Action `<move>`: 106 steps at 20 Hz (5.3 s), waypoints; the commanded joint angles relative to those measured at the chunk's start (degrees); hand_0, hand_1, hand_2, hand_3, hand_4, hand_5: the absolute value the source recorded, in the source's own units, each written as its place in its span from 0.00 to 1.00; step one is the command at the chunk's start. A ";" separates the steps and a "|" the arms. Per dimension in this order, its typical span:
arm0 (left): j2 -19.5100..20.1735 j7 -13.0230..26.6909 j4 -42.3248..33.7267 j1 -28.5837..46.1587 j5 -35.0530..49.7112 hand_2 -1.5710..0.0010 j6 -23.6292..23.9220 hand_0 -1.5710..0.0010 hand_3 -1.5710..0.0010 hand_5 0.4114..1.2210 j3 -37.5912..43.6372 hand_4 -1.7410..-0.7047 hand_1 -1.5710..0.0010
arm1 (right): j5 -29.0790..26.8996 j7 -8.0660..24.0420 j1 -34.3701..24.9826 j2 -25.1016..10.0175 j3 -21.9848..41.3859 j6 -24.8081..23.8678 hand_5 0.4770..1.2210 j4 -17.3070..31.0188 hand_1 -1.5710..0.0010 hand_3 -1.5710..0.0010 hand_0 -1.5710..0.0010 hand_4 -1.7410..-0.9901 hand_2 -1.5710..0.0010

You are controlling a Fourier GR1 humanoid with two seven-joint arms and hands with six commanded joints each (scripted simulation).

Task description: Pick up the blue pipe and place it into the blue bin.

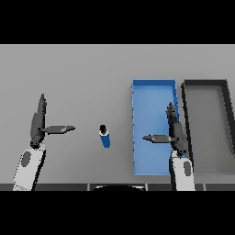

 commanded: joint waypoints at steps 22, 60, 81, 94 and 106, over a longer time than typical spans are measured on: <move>13.68 -7.24 -10.73 6.49 2.55 1.00 -28.69 1.00 1.00 0.13 -10.33 0.60 1.00 | 10.29 -2.40 6.55 -6.62 7.50 2.99 0.18 -8.69 1.00 1.00 1.00 0.71 1.00; -14.17 -11.34 5.80 -4.12 -8.96 0.09 -24.06 0.11 0.14 0.92 -24.36 0.06 0.10 | 9.23 -2.01 8.83 -6.19 7.33 3.21 0.17 -11.02 1.00 1.00 1.00 0.73 1.00; -15.09 -2.78 -7.61 -6.93 -7.61 0.00 -22.71 0.00 0.05 1.00 -25.93 0.00 0.00 | 11.45 -5.31 10.75 -6.58 6.90 1.12 0.17 -11.72 1.00 1.00 1.00 0.75 1.00; -15.34 -3.06 -6.43 -8.25 -8.12 0.00 -23.53 0.00 0.05 1.00 -25.38 0.00 0.00 | -17.33 11.91 -2.23 -20.69 12.33 23.90 0.03 -29.00 1.00 1.00 1.00 0.58 1.00; -15.30 -2.97 -6.65 -7.81 -8.05 0.00 -25.70 0.00 0.02 1.00 -25.82 0.00 0.00 | -13.57 21.12 -20.27 -13.37 23.77 27.69 0.06 -21.86 1.00 1.00 1.00 0.69 1.00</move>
